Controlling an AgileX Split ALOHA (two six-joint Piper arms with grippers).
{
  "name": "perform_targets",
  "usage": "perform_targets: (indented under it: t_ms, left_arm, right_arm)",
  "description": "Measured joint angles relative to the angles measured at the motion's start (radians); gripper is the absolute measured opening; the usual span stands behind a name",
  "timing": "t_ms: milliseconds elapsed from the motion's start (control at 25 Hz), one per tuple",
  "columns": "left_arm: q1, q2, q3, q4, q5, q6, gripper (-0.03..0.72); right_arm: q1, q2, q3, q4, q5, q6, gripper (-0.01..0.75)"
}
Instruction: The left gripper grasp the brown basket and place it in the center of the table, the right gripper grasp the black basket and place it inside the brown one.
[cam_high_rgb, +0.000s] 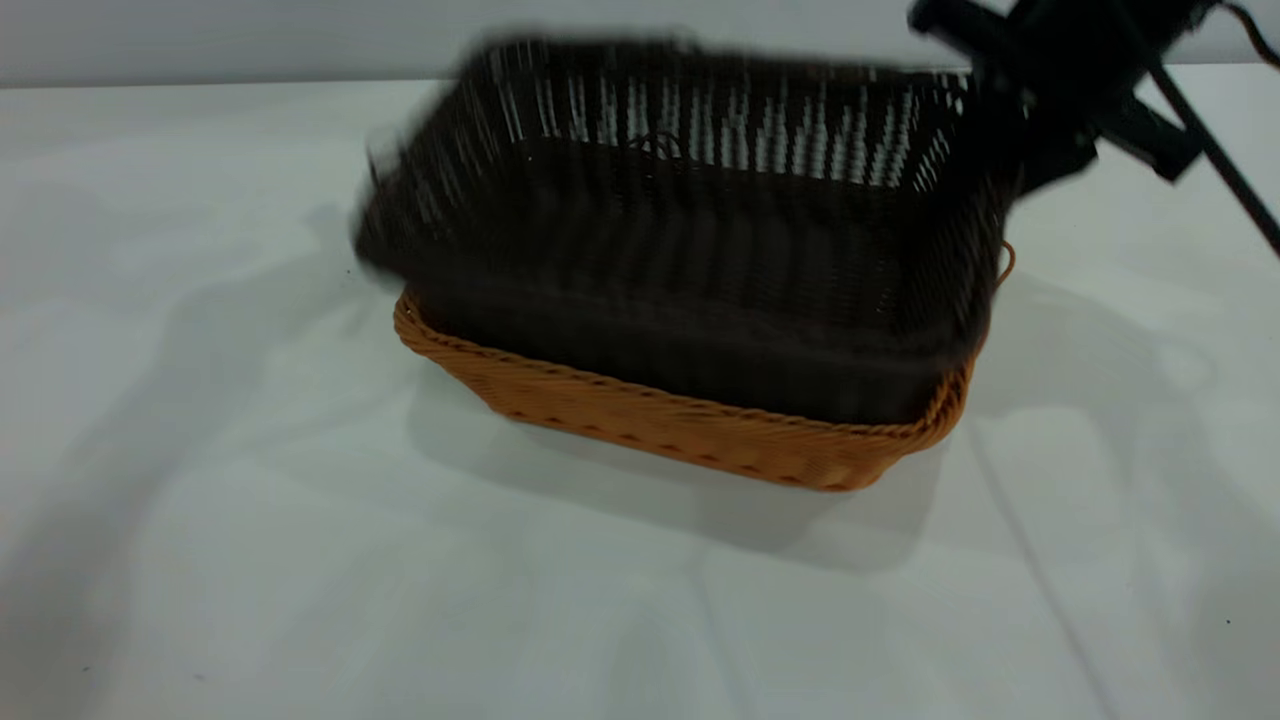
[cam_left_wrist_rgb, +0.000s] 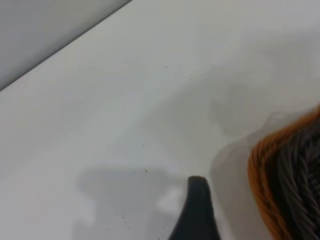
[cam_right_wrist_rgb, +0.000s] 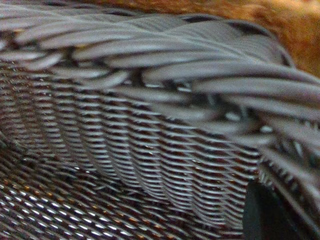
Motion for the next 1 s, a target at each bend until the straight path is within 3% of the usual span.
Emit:
perform_targets:
  t_ms: [400,560,800,1000]
  left_arm:
    - [0.0,0.0,0.0,0.0,-0.001,0.0,0.542]
    - [0.0,0.0,0.0,0.0,-0.001,0.0,0.542]
    - [0.0,-0.004,0.0,0.0,-0.014,0.0,0.542]
    - [0.001,-0.085,0.0,0.0,-0.039,0.003,0.542]
  right_arm:
    - [0.001,0.005,0.004,-0.003,-0.039,-0.051,0.104]
    - [0.001,0.005,0.004,0.006,-0.04,-0.085,0.253]
    - [0.001,0.004,-0.022,-0.03,-0.018,-0.191,0.549]
    - [0.001,-0.067,-0.112,-0.149,0.007,-0.199,0.635]
